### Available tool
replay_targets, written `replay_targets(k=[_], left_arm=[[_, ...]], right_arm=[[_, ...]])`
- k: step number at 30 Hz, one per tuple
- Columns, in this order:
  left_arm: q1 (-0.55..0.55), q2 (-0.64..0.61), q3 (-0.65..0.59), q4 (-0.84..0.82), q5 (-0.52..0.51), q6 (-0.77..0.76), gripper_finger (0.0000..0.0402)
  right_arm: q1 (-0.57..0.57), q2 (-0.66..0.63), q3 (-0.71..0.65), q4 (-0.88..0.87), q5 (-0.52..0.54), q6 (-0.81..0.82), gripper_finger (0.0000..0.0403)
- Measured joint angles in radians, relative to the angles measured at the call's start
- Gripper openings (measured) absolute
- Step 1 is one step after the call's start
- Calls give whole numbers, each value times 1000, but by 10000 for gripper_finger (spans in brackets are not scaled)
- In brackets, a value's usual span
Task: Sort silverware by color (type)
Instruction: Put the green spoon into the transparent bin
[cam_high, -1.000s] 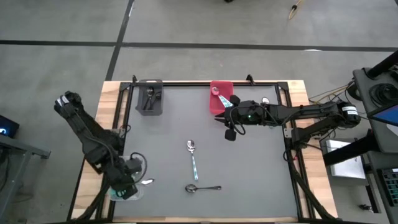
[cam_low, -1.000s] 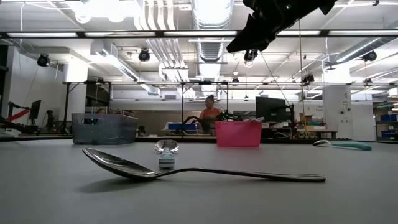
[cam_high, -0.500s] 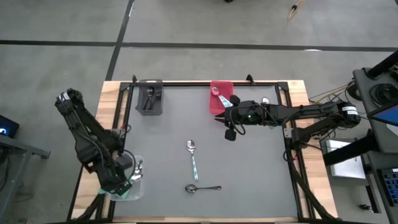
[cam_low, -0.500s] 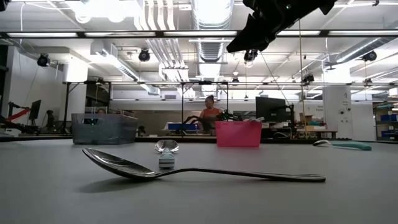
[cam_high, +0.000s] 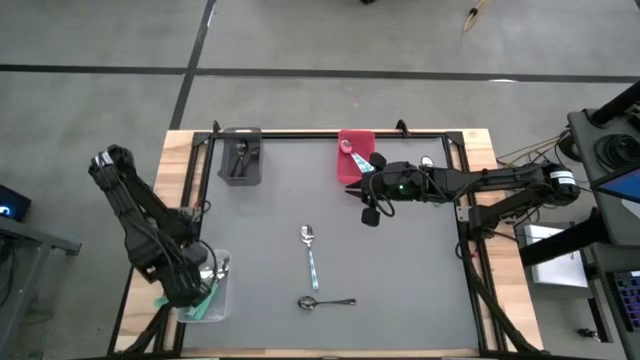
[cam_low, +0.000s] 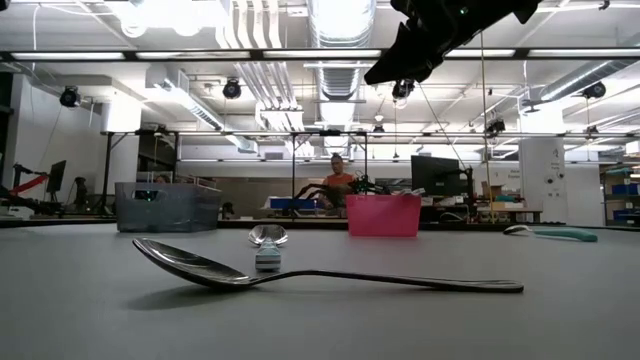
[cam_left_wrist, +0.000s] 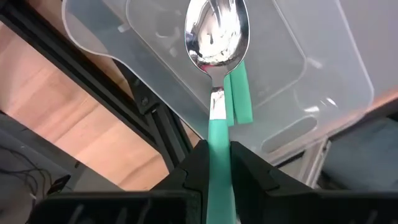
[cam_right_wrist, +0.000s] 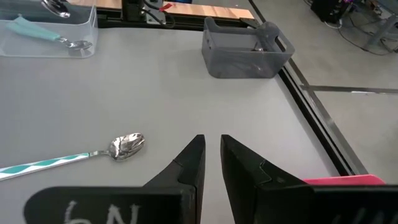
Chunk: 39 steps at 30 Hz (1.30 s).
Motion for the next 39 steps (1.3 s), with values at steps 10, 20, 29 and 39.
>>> replay_targets(k=[10, 20, 29, 39], left_arm=[[1, 103, 0, -1, -46, -10, 32], [1, 191, 0, -1, -60, -42, 32], [1, 271, 0, 10, -119, -64, 32], [1, 335, 0, 50, -143, -72, 32]], right_arm=[[0, 0, 0, 0, 0, 0, 43], [0, 0, 0, 0, 0, 10, 43], [0, 0, 0, 0, 0, 14, 43], [0, 0, 0, 0, 0, 14, 43]])
